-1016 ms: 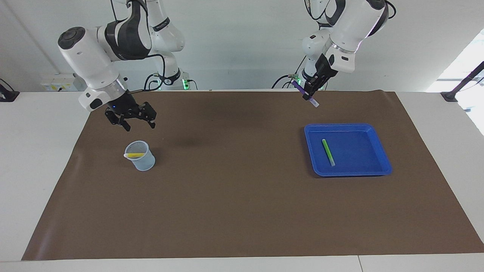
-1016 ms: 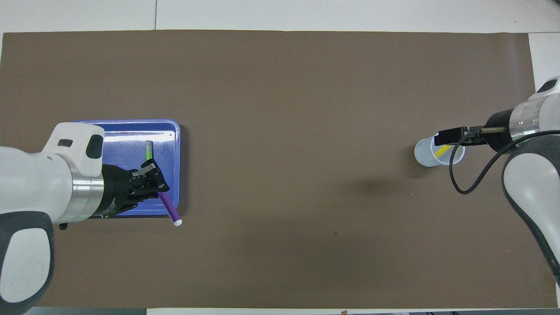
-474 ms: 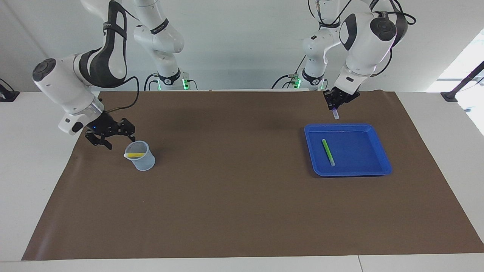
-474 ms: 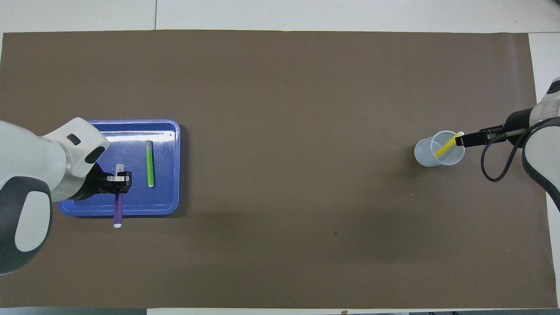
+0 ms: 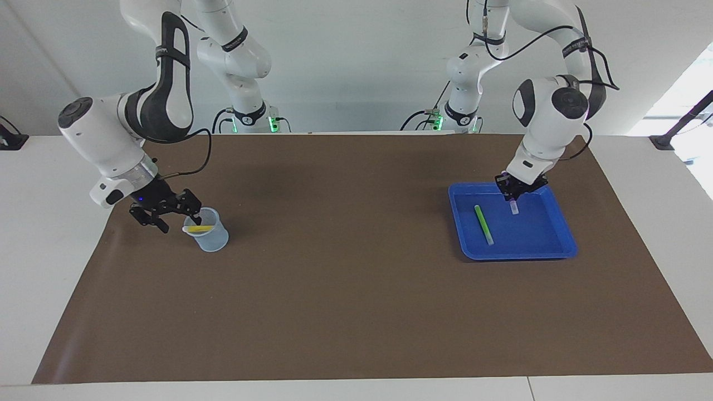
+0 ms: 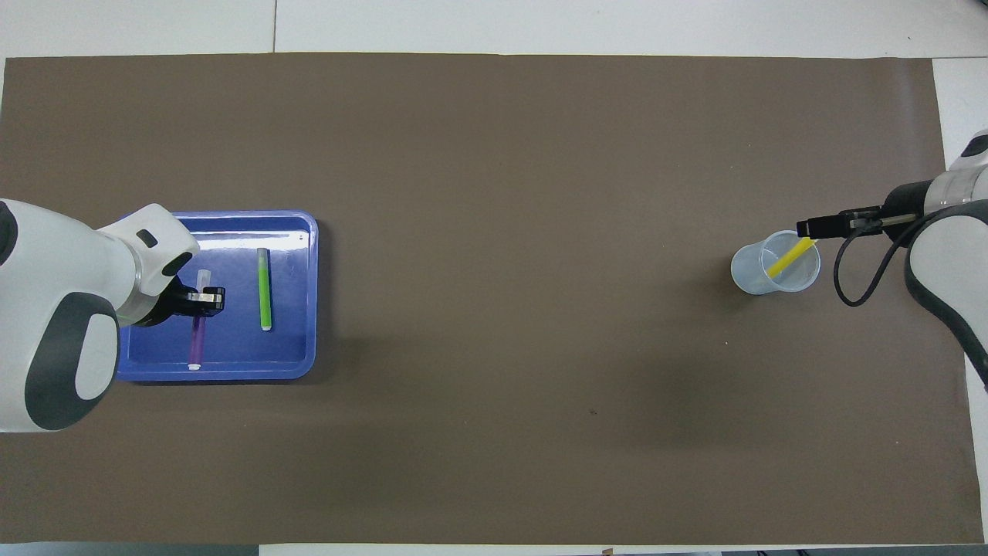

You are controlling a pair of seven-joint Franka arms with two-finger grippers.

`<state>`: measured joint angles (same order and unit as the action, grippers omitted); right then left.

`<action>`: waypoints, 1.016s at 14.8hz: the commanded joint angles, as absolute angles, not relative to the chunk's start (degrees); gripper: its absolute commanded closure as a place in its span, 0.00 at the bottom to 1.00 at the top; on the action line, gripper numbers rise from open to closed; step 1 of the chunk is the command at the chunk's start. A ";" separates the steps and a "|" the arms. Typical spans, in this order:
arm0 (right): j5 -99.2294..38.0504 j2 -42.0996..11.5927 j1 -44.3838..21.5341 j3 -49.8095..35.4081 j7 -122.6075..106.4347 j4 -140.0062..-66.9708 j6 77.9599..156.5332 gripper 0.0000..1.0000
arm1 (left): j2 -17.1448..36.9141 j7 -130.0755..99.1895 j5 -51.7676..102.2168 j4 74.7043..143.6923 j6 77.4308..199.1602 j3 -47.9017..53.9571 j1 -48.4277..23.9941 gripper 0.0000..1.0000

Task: Right arm passes pens to left for tray arrangement
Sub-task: 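Lower the purple pen into the tray and open the left gripper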

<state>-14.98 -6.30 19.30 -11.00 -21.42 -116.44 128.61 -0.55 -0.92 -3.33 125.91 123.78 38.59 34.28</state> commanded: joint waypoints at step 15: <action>-15.82 -3.87 20.39 -11.25 -21.18 -120.67 128.93 0.58 | 8.61 -1.14 -9.32 127.09 133.24 38.76 37.62 0.00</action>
<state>-14.98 -5.58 19.48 -10.74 -20.72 -118.76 129.21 9.04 -0.77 -8.02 126.52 132.46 38.52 37.09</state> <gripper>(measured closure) 0.577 0.198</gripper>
